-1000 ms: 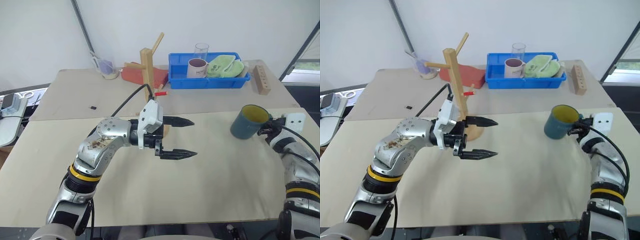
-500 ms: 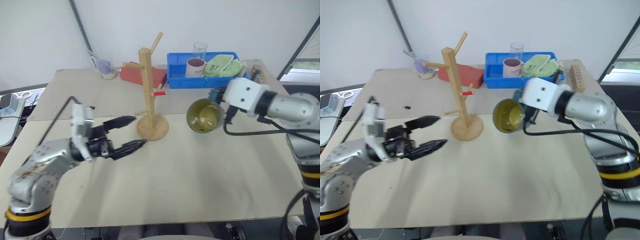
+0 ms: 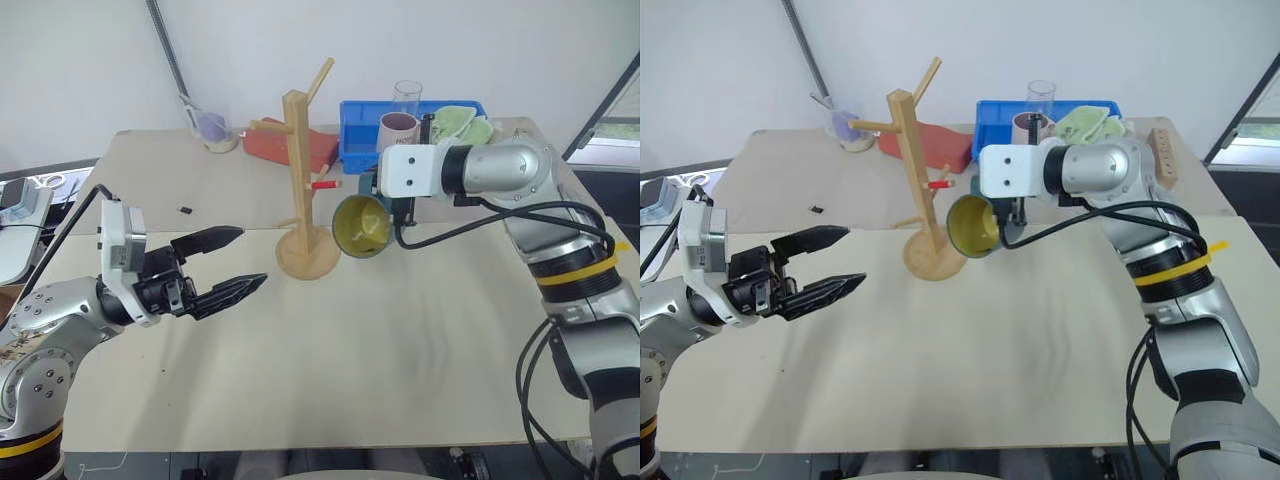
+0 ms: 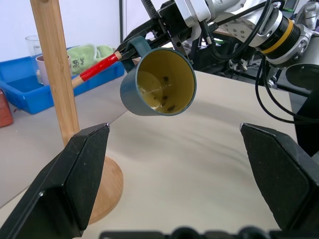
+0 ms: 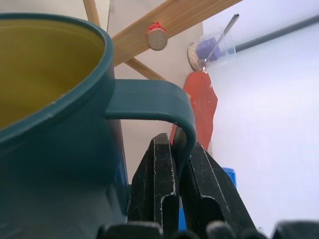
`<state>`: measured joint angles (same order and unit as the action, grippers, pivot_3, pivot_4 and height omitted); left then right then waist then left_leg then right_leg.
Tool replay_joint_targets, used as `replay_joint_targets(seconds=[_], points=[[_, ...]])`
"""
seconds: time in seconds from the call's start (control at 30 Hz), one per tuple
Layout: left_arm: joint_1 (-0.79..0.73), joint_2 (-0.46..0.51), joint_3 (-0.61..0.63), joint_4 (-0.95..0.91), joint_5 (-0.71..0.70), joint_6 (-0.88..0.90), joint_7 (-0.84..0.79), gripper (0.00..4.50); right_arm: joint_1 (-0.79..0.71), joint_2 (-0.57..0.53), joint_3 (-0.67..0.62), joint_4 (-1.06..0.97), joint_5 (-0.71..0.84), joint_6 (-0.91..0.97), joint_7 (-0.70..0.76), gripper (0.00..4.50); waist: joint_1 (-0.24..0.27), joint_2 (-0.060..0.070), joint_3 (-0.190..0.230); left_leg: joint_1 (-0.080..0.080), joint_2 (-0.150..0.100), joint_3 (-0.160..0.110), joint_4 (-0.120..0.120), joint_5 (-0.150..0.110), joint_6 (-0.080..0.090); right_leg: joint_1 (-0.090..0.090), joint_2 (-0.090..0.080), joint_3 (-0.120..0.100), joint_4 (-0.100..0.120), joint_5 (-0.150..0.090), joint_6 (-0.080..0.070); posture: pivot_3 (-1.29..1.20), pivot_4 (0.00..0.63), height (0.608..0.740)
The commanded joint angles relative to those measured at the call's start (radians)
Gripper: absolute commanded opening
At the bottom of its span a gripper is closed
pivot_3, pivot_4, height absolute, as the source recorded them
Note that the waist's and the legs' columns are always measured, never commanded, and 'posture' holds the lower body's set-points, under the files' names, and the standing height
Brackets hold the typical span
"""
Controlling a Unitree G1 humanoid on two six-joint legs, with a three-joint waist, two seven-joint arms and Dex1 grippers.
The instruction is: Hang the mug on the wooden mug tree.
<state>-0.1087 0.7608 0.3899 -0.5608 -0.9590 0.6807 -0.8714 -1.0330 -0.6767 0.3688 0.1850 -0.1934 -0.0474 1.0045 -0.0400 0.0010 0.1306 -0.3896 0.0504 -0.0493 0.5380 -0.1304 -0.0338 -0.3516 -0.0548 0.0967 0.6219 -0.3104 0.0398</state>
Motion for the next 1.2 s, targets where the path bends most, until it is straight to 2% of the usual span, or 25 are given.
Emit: replay_joint_targets(seconds=[0.03,0.3,0.57,1.03,1.07,1.2], points=[[-0.028,-0.005,-0.012,-0.041,-0.031,-0.012,0.026,4.50,-0.064,0.022,-0.002,0.034,-0.018,-0.061,0.017,0.03,-0.003,0.000,0.000,0.000,0.000,0.000,0.000,0.000,0.000,0.000,0.000,0.000,0.001,0.000,0.000,0.00,0.150,0.724],[-0.053,-0.008,-0.038,-0.056,-0.003,-0.045,0.063,4.50,-0.123,0.086,0.018,0.092,-0.044,-0.095,0.053,0.03,-0.005,0.000,0.000,0.001,0.000,0.000,0.001,0.000,0.000,-0.001,0.000,0.000,0.003,0.000,0.000,0.00,0.150,0.724],[-0.064,0.016,-0.038,-0.043,0.020,-0.052,0.056,4.50,-0.170,0.145,0.029,0.156,-0.095,-0.099,0.031,0.03,-0.005,0.000,0.000,0.001,0.000,0.000,0.001,-0.001,-0.001,-0.001,0.000,0.000,0.003,0.000,0.000,0.00,0.150,0.724],[-0.125,0.002,-0.074,0.007,0.045,-0.058,0.053,4.50,-0.182,0.188,0.021,0.169,-0.119,-0.079,0.020,0.03,-0.004,0.000,0.000,0.001,0.000,0.000,0.000,-0.001,-0.001,-0.001,0.000,0.000,0.004,0.000,0.000,0.00,0.150,0.724],[-0.127,0.000,-0.076,0.009,0.048,-0.059,0.052,4.50,-0.181,0.187,0.017,0.165,-0.116,-0.077,0.020,0.85,-0.005,0.000,0.000,0.001,0.000,0.000,0.000,-0.001,-0.001,-0.001,0.000,0.000,0.004,0.000,0.000,0.00,0.150,0.724],[-0.132,-0.003,-0.077,0.013,0.048,-0.059,0.049,4.50,-0.182,0.180,0.009,0.151,-0.111,-0.078,0.024,2.15,-0.005,0.000,0.000,0.001,0.000,0.000,0.000,-0.001,-0.001,-0.001,0.000,0.000,0.004,0.000,0.000,0.00,0.150,0.724]])
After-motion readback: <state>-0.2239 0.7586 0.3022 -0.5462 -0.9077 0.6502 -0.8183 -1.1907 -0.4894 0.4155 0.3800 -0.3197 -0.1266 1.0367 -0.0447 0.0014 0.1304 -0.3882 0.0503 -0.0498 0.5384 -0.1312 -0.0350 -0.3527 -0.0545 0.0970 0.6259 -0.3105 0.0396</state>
